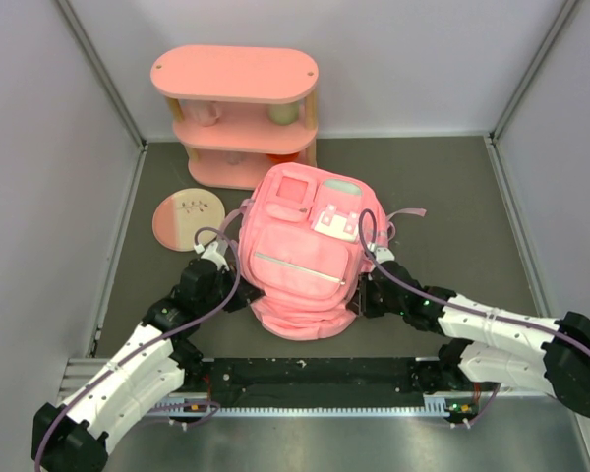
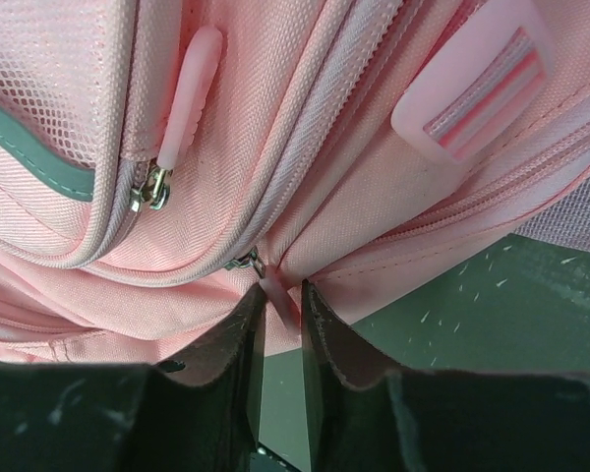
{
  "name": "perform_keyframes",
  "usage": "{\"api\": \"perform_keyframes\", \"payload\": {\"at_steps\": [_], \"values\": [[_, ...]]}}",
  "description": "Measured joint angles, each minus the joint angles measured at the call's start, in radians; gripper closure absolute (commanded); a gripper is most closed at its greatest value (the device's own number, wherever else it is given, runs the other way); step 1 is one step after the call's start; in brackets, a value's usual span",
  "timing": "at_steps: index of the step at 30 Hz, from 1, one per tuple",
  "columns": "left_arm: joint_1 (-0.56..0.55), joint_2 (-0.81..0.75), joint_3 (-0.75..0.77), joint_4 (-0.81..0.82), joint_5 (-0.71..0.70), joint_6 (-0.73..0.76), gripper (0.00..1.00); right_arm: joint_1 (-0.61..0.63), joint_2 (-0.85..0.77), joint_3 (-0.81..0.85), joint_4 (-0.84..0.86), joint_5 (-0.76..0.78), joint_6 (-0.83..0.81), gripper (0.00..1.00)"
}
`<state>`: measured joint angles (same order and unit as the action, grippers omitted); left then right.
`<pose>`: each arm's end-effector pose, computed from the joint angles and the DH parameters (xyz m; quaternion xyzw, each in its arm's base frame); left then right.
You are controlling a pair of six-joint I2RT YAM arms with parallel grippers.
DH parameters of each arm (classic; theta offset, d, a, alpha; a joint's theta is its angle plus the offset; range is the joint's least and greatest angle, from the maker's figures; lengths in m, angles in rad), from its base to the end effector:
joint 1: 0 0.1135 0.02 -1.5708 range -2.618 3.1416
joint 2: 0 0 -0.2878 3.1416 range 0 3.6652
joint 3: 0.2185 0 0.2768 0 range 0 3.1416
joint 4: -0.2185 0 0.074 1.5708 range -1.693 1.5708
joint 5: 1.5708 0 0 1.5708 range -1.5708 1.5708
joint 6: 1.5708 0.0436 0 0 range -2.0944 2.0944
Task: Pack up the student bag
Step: Zip the student bag at the center of the board.
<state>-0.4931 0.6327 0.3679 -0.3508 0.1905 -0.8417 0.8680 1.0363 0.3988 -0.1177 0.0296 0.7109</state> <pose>0.1368 -0.0829 0.2034 -0.1103 0.8783 -0.3495 0.3071 0.1379 0.1608 0.1680 -0.0662 0.9155 0.2720 0.2889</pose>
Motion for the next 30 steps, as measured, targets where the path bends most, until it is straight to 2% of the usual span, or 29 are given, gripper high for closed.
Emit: {"api": "perform_keyframes", "payload": {"at_steps": [4, 8, 17, 23, 30], "values": [[0.0, 0.0, -0.005, 0.005, 0.001, 0.0, 1.0, 0.0, 0.018, 0.0, 0.009, 0.002, 0.0, 0.83], [0.001, 0.0, -0.01, 0.009, 0.001, 0.0, 1.0, 0.0, 0.038, 0.0, 0.023, 0.001, 0.0, 1.0], [0.001, 0.0, -0.011, 0.014, 0.004, 0.002, 1.0, 0.003, 0.006, 0.012, -0.019, 0.031, -0.004, 1.0], [0.001, -0.006, -0.009, 0.016, 0.006, 0.009, 1.0, 0.008, -0.028, 0.077, -0.138, 0.156, -0.011, 1.0], [0.001, -0.011, -0.004, 0.013, 0.011, 0.019, 1.0, 0.0, -0.028, 0.124, -0.188, 0.251, -0.01, 1.0]]}}
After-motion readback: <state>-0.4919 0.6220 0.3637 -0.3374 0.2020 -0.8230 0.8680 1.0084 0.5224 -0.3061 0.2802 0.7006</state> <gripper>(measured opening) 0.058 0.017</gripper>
